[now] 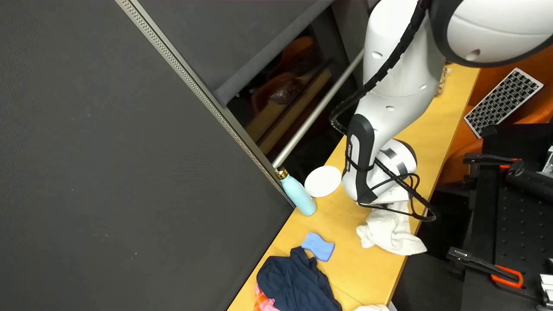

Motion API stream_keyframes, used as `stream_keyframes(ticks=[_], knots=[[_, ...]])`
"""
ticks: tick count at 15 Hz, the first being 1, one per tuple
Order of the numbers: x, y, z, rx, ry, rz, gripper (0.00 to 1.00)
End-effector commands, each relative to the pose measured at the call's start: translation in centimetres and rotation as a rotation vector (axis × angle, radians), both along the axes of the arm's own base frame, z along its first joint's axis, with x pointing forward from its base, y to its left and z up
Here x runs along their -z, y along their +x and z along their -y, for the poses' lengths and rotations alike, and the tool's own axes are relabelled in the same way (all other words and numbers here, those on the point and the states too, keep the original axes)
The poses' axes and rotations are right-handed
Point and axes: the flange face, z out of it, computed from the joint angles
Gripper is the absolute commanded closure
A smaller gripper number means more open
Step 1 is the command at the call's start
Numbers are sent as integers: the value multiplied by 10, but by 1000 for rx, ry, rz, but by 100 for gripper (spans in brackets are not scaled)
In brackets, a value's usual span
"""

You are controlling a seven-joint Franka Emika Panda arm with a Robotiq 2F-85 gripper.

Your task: Move the white plate to the right and then use the white towel to wipe the table

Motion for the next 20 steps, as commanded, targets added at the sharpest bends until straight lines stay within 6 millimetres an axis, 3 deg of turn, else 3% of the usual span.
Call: stream_keyframes(ticks=[1,4,9,12,15,20], knots=[[12,2,-7,10,-16,14,100],[7,10,-35,-6,20,12,100],[8,25,-131,-109,52,24,100],[23,23,-145,-123,26,2,100],[28,17,-111,-92,-7,-9,100],[31,-1,-23,24,-51,-28,100]])
